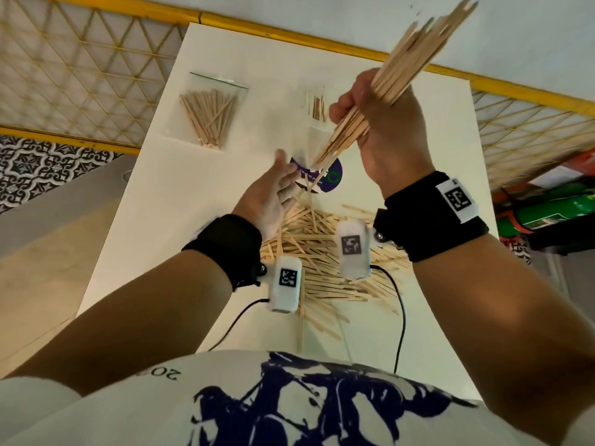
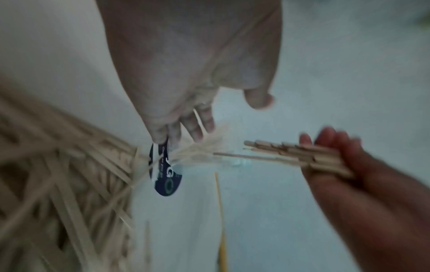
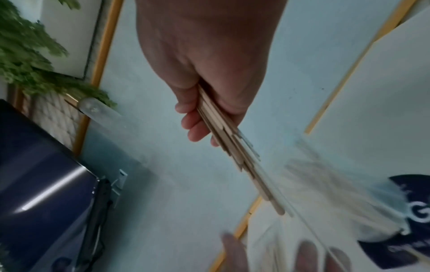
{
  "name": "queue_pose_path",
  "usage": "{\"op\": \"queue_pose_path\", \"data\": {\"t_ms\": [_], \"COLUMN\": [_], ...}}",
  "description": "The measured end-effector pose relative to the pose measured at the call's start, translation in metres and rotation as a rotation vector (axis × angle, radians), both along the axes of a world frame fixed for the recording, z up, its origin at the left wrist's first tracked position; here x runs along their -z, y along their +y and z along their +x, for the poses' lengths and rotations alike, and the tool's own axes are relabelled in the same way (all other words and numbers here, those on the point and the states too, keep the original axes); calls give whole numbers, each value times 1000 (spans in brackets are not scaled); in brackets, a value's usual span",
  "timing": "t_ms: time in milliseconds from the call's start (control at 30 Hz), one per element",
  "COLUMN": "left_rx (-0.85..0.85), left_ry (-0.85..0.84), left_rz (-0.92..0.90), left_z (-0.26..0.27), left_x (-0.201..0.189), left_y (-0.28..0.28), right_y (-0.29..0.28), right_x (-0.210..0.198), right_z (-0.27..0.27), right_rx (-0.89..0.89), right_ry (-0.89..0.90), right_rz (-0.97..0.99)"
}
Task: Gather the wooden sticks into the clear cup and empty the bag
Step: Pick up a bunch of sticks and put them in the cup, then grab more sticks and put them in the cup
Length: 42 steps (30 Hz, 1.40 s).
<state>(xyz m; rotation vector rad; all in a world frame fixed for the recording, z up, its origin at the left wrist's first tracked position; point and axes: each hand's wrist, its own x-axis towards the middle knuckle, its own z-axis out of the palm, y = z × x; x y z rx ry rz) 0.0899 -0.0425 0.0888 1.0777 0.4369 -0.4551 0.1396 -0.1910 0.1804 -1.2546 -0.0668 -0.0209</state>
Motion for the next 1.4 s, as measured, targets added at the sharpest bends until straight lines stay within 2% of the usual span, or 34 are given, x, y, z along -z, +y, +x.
{"op": "queue_pose_path", "data": {"t_ms": [67, 133, 300, 433, 533, 600, 667, 767, 800, 867, 933, 967, 1000, 1033, 1067, 1133, 1167, 1233, 1300, 1400], "left_rx": [-228, -319, -220, -147, -82, 16, 152, 276, 361, 656, 974, 1072, 1121, 1146, 1155, 1136, 1126, 1123, 1113, 1041], "left_ry": [218, 334, 345, 289, 203, 49, -160, -307, -374, -530, -620, -660, -700, -714, -715, -738, -762, -798, -814, -749], "left_rz": [-203, -326, -307, -231, 12, 303, 630, 896, 973, 1142, 1318, 1389, 1440, 1467, 1478, 1483, 1489, 1515, 1544, 1593], "left_z": [2, 3, 0, -2, -2, -7, -17, -41, -48, -62, -71, -77, -80, -83, -83, -78, -73, -66, -60, -50], "left_x": [-1, -8, -29, -25, -7, 4, 15, 36, 47, 68, 81, 87, 88, 88, 87, 84, 82, 82, 82, 78], "left_y": [-1, -6, -21, -18, 5, 24, 40, 64, 72, 86, 93, 91, 87, 81, 73, 55, 45, 25, 5, -19], "right_y": [6, 17, 33, 40, 33, 25, 20, 19, 19, 13, -2, -13, -27, -42, -57, -88, -100, -117, -123, -124], "right_x": [-6, 0, 39, 42, 13, -10, -16, 4, 12, 21, 25, 26, 30, 36, 46, 80, 97, 125, 142, 149], "right_z": [-1, -7, -26, -21, 23, 54, 79, 97, 98, 96, 90, 83, 78, 72, 65, 44, 32, 0, -28, -57], "right_rx": [-23, -51, -48, 20, 237, 361, 399, 314, 270, 245, 295, 343, 391, 420, 405, 156, 10, -242, -471, -660], "right_ry": [5, 49, 229, 211, 100, -10, -72, 17, 49, 28, -83, -148, -183, -170, -104, 101, 218, 355, 320, 153], "right_rz": [83, 105, -113, -345, -334, -286, -301, -343, -380, -465, -430, -379, -374, -452, -645, -1124, -1222, -1270, -1386, -1532]}}
